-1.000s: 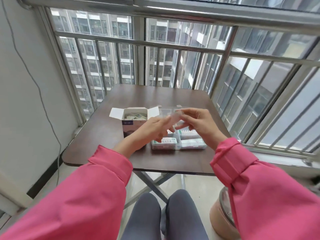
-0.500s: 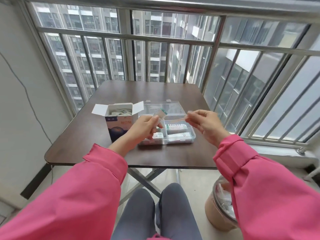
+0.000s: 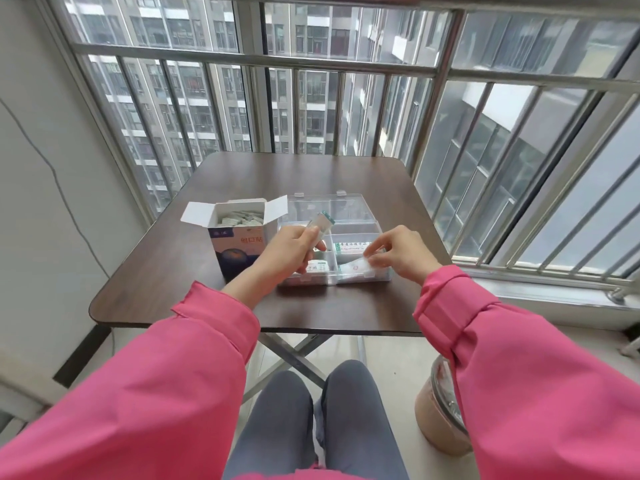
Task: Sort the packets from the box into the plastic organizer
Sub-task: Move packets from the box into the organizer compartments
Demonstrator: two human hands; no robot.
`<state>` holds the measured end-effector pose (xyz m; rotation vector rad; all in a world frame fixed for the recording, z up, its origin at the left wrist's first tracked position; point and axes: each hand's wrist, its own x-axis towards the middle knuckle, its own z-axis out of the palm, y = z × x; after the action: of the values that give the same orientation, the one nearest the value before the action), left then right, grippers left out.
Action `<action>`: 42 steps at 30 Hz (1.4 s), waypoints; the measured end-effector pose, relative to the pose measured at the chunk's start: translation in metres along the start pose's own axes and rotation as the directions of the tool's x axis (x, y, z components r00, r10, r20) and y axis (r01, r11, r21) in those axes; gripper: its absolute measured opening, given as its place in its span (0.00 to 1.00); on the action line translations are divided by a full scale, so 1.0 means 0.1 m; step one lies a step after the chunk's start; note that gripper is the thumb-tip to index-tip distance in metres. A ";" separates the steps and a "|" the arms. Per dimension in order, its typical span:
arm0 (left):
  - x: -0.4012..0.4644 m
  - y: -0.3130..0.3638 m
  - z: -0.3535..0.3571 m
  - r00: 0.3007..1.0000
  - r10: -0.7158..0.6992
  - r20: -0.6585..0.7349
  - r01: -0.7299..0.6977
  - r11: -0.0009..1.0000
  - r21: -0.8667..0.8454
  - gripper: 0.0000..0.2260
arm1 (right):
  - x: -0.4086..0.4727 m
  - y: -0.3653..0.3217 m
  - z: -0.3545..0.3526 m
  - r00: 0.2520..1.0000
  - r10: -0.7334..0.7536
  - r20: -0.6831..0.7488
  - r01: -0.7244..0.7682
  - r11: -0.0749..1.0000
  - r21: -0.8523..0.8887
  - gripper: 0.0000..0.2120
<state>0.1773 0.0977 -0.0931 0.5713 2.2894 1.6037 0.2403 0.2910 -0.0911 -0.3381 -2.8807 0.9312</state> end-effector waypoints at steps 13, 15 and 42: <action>-0.06 0.03 0.05 0.992 -0.060 0.107 0.072 0.991 -0.116 0.09 | 0.05 -0.04 0.20 0.987 -0.126 -0.098 0.105 0.975 -0.194 0.06; -0.08 0.04 0.05 0.989 -0.067 0.129 0.089 0.980 -0.179 0.06 | 0.00 -0.14 0.15 0.991 -0.082 -0.109 0.102 0.976 0.193 0.08; -0.11 0.11 0.03 1.000 -0.013 -0.002 0.013 0.987 -0.163 0.09 | -0.01 -0.01 0.15 0.990 0.118 -0.083 -0.123 0.991 -0.058 0.06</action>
<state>0.1899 0.0984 -0.0834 0.5133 2.1330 1.7654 0.2385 0.2821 -0.1026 -0.5469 -2.8483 0.8256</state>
